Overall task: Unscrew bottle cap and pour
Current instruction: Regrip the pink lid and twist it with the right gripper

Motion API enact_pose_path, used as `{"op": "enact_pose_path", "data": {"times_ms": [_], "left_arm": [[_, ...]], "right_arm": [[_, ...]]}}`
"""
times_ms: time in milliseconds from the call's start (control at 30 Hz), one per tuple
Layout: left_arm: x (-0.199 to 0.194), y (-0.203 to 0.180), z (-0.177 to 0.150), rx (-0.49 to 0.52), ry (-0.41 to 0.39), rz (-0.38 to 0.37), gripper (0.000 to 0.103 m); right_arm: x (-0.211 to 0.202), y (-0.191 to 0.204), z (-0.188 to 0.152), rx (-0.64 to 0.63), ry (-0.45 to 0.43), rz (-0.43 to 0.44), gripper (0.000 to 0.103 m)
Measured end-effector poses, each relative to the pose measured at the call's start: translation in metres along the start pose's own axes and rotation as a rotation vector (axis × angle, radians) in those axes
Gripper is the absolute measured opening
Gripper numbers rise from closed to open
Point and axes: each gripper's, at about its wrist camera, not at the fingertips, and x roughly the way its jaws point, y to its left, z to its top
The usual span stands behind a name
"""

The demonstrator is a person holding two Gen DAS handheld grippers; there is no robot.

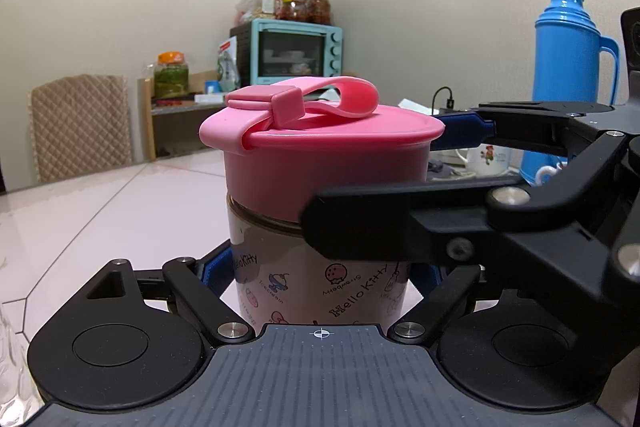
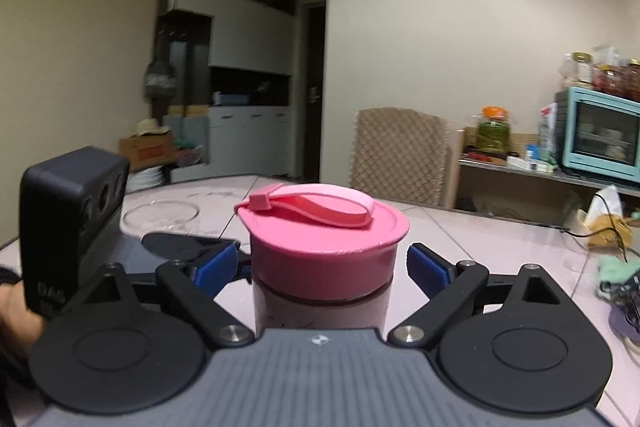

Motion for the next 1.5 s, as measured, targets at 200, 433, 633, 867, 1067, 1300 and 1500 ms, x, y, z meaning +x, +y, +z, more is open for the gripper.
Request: {"op": "enact_pose_path", "data": {"times_ms": [200, 433, 633, 867, 1067, 1300, 1500], "left_arm": [[0.0, 0.0, 0.0, 0.001, 0.0, 0.0, 0.09], [0.0, 0.0, 0.0, 0.001, 0.0, 0.0, 0.09], [0.0, 0.0, 0.0, 0.001, 0.0, 0.0, 0.09], [0.0, 0.001, 0.0, 0.001, 0.0, 0.0, 0.09], [0.0, 0.001, 0.0, 0.001, 0.0, 0.0, 0.09], [0.0, 0.001, 0.0, 0.0, 0.0, 0.0, 0.09], [0.0, 0.001, 0.001, 0.0, 0.0, 0.0, 0.09]], "right_arm": [[0.01, 0.002, 0.0, 0.027, 0.002, -0.043, 0.093], [0.013, 0.003, -0.002, 0.051, 0.005, -0.085, 0.089], [0.011, 0.004, -0.003, 0.044, 0.001, -0.072, 0.085], [0.011, -0.022, 0.001, -0.008, 0.021, 0.108, 0.085], [0.02, -0.065, 0.006, -0.042, 0.041, 0.391, 0.085], [0.03, -0.088, 0.012, -0.06, 0.047, 0.556, 0.085], [0.021, -0.077, 0.016, -0.061, 0.06, 0.461, 0.096]]}}
